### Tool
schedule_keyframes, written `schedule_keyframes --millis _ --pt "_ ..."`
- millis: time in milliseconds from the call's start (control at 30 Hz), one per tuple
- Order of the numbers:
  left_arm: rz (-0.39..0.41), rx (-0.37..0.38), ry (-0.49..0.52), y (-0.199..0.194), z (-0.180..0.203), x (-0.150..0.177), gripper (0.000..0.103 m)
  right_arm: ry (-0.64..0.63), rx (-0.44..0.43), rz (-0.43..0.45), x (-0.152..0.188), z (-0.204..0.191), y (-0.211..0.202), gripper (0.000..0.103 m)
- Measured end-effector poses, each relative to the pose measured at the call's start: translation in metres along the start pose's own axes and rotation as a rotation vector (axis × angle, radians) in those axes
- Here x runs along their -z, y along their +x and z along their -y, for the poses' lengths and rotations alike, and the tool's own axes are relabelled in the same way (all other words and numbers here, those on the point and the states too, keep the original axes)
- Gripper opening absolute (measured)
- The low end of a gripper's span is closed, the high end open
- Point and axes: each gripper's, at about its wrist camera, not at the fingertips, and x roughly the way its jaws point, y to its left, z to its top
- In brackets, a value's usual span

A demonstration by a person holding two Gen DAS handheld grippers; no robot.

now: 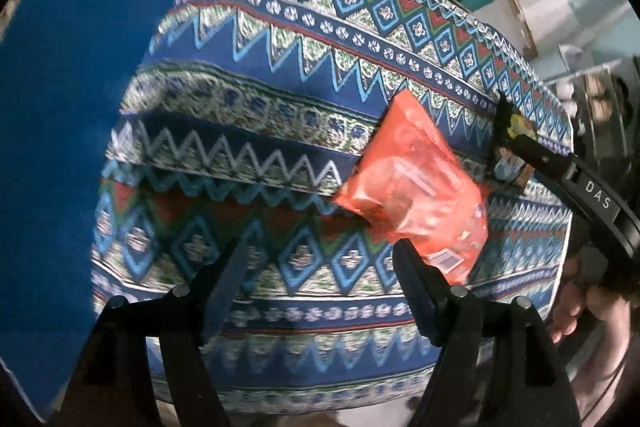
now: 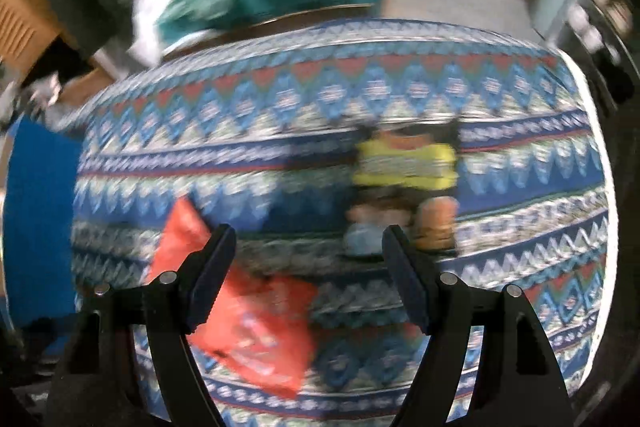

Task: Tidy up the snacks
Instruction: 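Grasp the black bag with yellow label with the right tool while the left tool grasps the orange bag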

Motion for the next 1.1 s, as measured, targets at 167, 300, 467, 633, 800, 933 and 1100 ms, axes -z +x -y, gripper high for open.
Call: schedule_keyframes --millis 167,300,467,633,800,933,1100 --pt "0.006 0.002 -0.042 0.006 0.007 0.000 0.076 0.084 0.001 -0.006 -0.003 0.032 0.000 0.075" --pt "-0.002 0.009 -0.094 0.011 0.008 0.000 0.080 0.087 0.023 -0.009 -0.003 0.039 0.014 0.075" --pt "-0.023 0.022 -0.148 0.020 0.010 0.003 0.080 0.076 0.070 0.005 -0.007 0.034 0.026 0.075" --pt "-0.044 0.042 -0.197 0.029 0.015 0.002 0.080 0.111 0.094 -0.006 0.014 0.036 0.029 0.075" --pt "-0.049 0.051 -0.227 0.037 0.019 -0.002 0.081 0.071 0.101 -0.064 0.021 0.034 0.044 0.075" --pt "-0.039 0.059 -0.224 0.039 0.024 -0.007 0.084 -0.024 0.091 -0.071 0.029 0.026 0.042 0.071" --pt "-0.032 0.068 -0.215 0.040 0.026 -0.014 0.085 -0.154 0.058 -0.101 0.043 -0.002 0.047 0.067"
